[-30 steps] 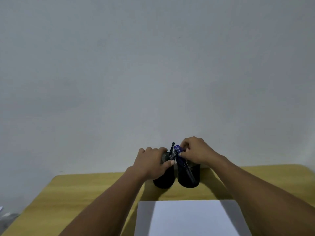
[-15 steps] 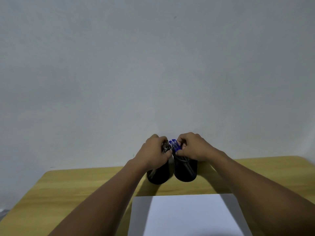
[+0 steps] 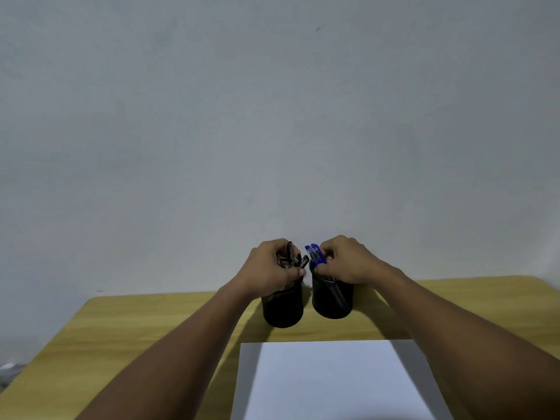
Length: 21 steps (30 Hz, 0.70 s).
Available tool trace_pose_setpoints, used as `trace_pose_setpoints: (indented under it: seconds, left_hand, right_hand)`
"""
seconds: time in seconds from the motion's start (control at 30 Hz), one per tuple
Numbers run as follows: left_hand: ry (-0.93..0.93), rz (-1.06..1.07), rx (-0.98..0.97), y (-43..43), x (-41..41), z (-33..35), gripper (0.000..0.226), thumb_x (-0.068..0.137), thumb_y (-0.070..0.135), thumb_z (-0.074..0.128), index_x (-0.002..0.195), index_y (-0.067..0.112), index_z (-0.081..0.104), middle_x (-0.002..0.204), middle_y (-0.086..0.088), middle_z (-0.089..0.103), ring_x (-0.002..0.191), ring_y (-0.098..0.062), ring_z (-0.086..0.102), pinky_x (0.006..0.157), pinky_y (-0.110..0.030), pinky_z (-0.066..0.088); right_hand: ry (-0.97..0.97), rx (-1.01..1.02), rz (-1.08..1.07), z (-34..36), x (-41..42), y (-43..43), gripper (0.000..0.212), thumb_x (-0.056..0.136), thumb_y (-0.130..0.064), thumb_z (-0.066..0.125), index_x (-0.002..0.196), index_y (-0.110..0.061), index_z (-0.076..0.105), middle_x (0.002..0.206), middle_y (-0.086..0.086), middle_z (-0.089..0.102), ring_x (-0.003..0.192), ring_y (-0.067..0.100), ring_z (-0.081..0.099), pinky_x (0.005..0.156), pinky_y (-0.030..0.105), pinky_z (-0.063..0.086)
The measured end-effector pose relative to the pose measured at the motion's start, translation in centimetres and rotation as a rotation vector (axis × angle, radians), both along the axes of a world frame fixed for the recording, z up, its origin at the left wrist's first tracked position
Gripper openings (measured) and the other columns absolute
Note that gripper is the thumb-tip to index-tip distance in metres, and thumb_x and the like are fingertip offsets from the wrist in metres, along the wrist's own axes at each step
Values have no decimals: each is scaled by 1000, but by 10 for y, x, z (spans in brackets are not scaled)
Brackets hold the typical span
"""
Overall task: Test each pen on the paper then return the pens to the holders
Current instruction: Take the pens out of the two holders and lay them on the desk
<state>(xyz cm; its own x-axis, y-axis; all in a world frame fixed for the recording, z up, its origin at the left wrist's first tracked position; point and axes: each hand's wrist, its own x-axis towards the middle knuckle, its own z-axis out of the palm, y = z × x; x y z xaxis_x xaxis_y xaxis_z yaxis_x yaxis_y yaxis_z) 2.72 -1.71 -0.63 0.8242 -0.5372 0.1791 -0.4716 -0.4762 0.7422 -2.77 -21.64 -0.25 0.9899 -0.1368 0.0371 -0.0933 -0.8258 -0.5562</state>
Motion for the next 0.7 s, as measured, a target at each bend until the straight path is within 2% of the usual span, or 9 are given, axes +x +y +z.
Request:
trace_pose_setpoints:
  seconds: [0.1,0.17,0.23,0.33,0.5,0.6,0.67,0.7]
  left_hand:
    - [-36,19,-11,-7,-4,-2,39,83,18,76,118,26,60,101,6,70,92,-11,67,76,-19,50]
    - [-36,-2,-24,-13,-7,-5,43,89,16,69,127,28,53,105,4,70,94,-15,67,78,-19,50]
    - [-46,1,-21,-18,-12,-7,40,93,17,64,129,27,49,108,4,67,97,-16,65,81,-21,50]
    - [-49,23,23,-22,-13,-9,36,98,20,57,131,27,43,111,0,64,99,-21,62,88,-36,51]
    - [-79,57,-39,-17,-17,4,34,102,19,49,134,18,38,106,-7,63,96,-26,61,79,-33,45]
    - [-106,102,-130,-11,-20,26,32,102,20,48,132,21,37,104,-7,62,89,-25,60,79,-38,49]
    - [-126,127,-208,-6,-24,48,32,103,21,48,132,23,35,99,-5,60,80,-21,58,73,-40,53]
    - [-148,138,-240,-2,-27,61,32,103,21,47,133,22,35,96,-3,58,77,-18,57,68,-37,52]
  right_hand:
    - [-28,70,1,0,-3,0,25,83,-25,73,66,-26,56,63,-5,55,60,16,51,61,31,40]
    - [-41,98,6,-1,-4,0,17,85,-25,72,72,-27,61,67,-5,58,64,16,53,65,33,44]
    - [-50,103,5,-2,-5,1,10,85,-28,71,79,-24,64,71,-3,60,69,18,57,70,38,50]
    - [-66,99,-7,-1,-7,0,15,87,-30,70,86,-17,64,74,-1,60,71,20,57,69,37,48]
    - [-102,115,-10,20,-14,-2,13,93,-28,70,92,-15,67,77,-2,59,69,13,54,63,29,41]
    - [-164,100,-18,48,-21,2,14,95,-28,68,95,-14,68,78,-2,58,71,15,53,62,29,39]
    - [-214,88,-10,72,-27,8,15,96,-28,67,97,-13,68,80,0,60,75,17,54,63,29,40]
    - [-236,78,-3,85,-31,13,16,96,-29,66,98,-13,68,82,0,61,76,17,55,64,30,40]
